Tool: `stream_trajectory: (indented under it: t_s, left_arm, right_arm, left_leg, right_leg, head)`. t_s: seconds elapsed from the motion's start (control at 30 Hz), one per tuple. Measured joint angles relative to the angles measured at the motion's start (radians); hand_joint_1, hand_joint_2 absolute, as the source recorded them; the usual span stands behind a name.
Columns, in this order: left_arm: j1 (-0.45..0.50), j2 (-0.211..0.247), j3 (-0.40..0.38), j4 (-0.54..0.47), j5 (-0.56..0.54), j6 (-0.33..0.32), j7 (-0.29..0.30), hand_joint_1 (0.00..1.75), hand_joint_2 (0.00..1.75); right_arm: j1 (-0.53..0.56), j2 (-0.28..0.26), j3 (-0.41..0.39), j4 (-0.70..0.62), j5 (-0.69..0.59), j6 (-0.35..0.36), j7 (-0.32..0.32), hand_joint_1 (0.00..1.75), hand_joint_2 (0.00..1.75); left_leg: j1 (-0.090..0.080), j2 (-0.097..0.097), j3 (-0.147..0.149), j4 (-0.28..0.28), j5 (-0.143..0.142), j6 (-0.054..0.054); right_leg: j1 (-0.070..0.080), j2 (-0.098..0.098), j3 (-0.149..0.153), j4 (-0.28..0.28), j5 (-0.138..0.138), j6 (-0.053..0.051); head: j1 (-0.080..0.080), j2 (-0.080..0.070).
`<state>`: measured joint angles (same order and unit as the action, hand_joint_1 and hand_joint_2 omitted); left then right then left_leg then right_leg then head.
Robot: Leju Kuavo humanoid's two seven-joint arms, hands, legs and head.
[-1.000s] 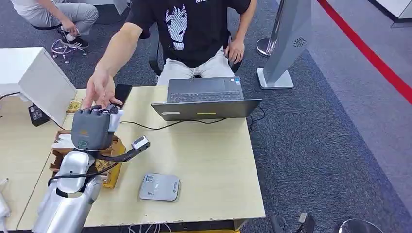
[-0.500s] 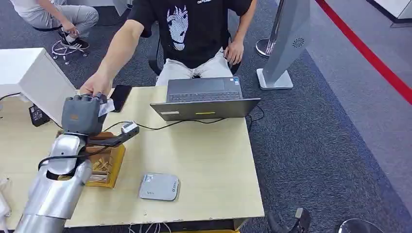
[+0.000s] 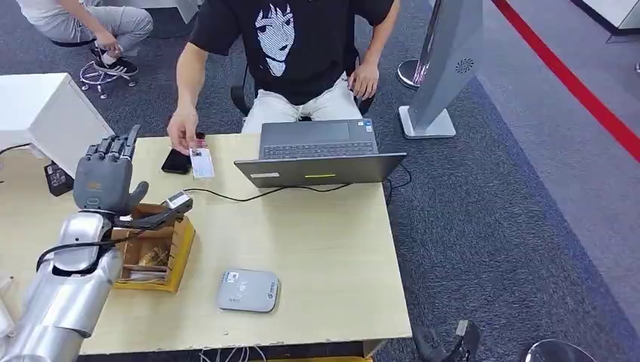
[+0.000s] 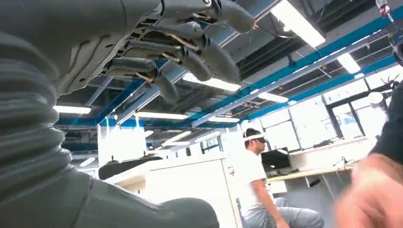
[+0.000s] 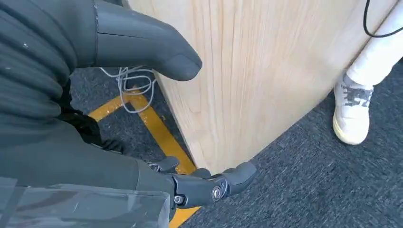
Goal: Pass the card to the sensor for recognition and then transmit it.
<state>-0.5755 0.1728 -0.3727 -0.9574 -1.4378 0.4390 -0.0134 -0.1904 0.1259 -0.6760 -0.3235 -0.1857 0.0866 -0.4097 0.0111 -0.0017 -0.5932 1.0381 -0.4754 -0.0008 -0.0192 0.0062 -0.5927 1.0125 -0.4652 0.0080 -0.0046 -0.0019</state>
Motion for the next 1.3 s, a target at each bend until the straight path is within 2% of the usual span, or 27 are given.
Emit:
stream_trajectory:
  t_s: [0.17,0.3,0.4,0.53,0.63,0.8,1.07,1.23,1.3]
  left_arm:
    - [0.111,0.021,0.017,-0.122,-0.002,0.053,-0.028,0.0,1.75]
    - [0.262,0.039,0.024,-0.321,-0.016,0.093,-0.06,0.0,1.75]
    - [0.34,0.046,0.024,-0.429,-0.021,0.094,-0.061,0.0,1.75]
    - [0.384,0.053,0.025,-0.507,-0.022,0.091,-0.076,0.0,1.75]
    - [0.446,0.059,0.023,-0.589,-0.022,0.049,-0.108,0.0,1.75]
    - [0.57,0.091,-0.014,-0.718,-0.04,-0.031,-0.103,0.0,1.75]
    - [0.635,0.134,-0.035,-0.786,-0.035,-0.077,-0.092,0.0,1.75]
    - [0.641,0.168,-0.034,-0.782,0.016,-0.26,-0.055,0.0,1.75]
    - [0.641,0.19,-0.031,-0.763,0.043,-0.299,-0.05,0.0,1.75]
  right_arm:
    - [0.013,0.0,0.0,0.0,-0.027,0.003,-0.016,0.0,1.75]
    - [0.034,0.0,-0.01,-0.001,-0.048,0.015,-0.035,0.0,1.75]
    - [0.045,-0.002,-0.018,-0.001,-0.047,0.019,-0.039,0.0,1.75]
    - [0.047,-0.002,-0.027,-0.002,-0.048,0.019,-0.043,0.0,1.75]
    - [0.054,-0.002,-0.04,-0.004,-0.063,0.021,-0.054,0.0,1.75]
    - [0.074,-0.006,-0.074,-0.012,-0.058,0.033,-0.075,0.0,1.75]
    - [0.081,-0.01,-0.101,-0.017,-0.044,0.034,-0.079,0.0,1.75]
    - [0.084,-0.01,-0.111,-0.019,-0.015,0.036,-0.091,0.0,1.75]
    - [0.085,-0.01,-0.113,-0.02,0.016,0.028,-0.098,0.0,1.75]
  left_leg:
    - [0.0,0.0,-0.001,0.0,0.0,0.0]
    - [0.0,0.001,-0.001,0.0,-0.002,0.001]
    - [0.0,0.001,-0.002,0.0,-0.003,0.002]
    - [0.0,0.001,-0.001,0.0,-0.003,0.002]
    - [0.0,0.002,-0.001,0.0,-0.003,0.002]
    - [0.0,0.002,-0.001,0.0,-0.004,0.002]
    - [0.0,0.002,-0.001,0.0,-0.004,0.002]
    - [0.0,0.002,-0.001,0.0,-0.004,0.002]
    - [0.0,0.002,-0.001,0.0,-0.004,0.002]
  right_leg:
    - [0.0,0.0,-0.001,0.0,-0.001,0.001]
    - [0.0,0.001,-0.001,0.0,-0.002,0.002]
    - [0.0,0.001,-0.002,-0.001,-0.003,0.003]
    - [0.0,0.0,-0.001,-0.001,-0.002,0.003]
    - [0.0,0.001,-0.001,-0.001,-0.002,0.003]
    - [0.0,0.001,-0.002,-0.001,-0.003,0.003]
    - [0.0,0.0,-0.002,-0.001,-0.004,0.003]
    - [0.0,0.0,-0.001,-0.001,-0.003,0.003]
    - [0.0,0.0,-0.001,-0.001,-0.003,0.003]
  head:
    - [0.0,0.0]
    - [0.0,0.0]
    - [0.0,0.0]
    - [0.0,0.0]
    - [0.001,0.0]
    - [0.001,0.0]
    - [0.001,0.0]
    - [0.0,0.0]
    - [0.001,0.0]
